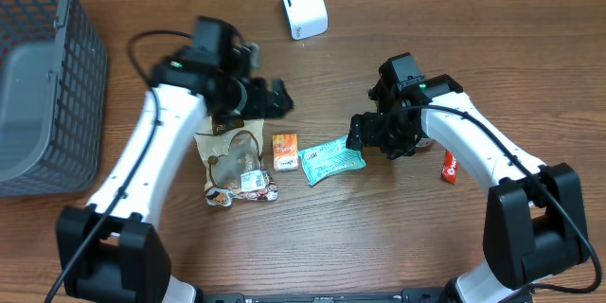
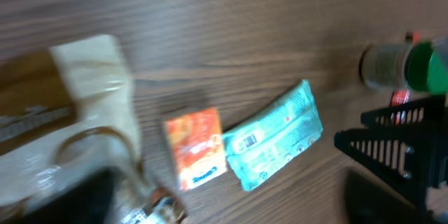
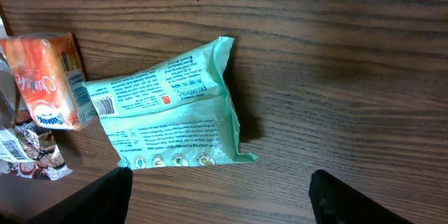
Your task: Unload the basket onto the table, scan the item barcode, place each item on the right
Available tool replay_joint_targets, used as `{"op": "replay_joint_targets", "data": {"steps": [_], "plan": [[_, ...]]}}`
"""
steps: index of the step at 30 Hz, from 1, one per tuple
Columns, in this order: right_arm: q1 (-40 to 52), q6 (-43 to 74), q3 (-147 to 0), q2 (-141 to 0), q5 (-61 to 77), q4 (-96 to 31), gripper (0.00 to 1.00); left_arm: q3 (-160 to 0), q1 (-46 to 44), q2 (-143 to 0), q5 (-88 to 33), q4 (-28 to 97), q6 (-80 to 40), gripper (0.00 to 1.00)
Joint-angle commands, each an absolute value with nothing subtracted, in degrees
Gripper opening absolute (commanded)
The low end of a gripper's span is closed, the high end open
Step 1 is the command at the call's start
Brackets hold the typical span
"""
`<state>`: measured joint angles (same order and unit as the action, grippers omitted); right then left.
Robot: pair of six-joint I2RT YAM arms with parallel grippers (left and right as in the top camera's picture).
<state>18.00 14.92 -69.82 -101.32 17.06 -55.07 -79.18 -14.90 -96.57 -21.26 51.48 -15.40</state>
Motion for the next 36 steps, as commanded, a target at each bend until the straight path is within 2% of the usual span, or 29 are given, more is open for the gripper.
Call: {"op": "replay_joint_targets", "data": {"steps": [1,3,7,17,30,36], "plan": [[17.9,14.7,-70.5,-101.0,16.5,-54.9,0.83,-76.7,-18.1,-96.4,-22.1,48.5,-18.3,0.22],[17.9,14.7,-70.5,-101.0,16.5,-55.1,0.82,-75.4,-20.6,-96.5,-21.6,46.8,-18.9,0.11],[17.9,14.7,-70.5,-101.0,16.5,-55.2,0.82,-73.8,-24.8,-97.3,-16.8,45.8,-22.7,0.04],[17.9,14.7,-70.5,-101.0,16.5,-55.2,0.82,-73.5,-32.4,-105.3,-10.7,45.1,-30.0,0.04],[17.9,14.5,-70.5,-101.0,16.5,-55.7,0.82,-73.2,-30.3,-108.4,-5.5,45.4,-30.0,0.05],[17.9,14.5,-70.5,-101.0,16.5,-55.7,0.82,-73.2,-29.8,-108.4,3.4,48.1,-30.0,0.08]]}}
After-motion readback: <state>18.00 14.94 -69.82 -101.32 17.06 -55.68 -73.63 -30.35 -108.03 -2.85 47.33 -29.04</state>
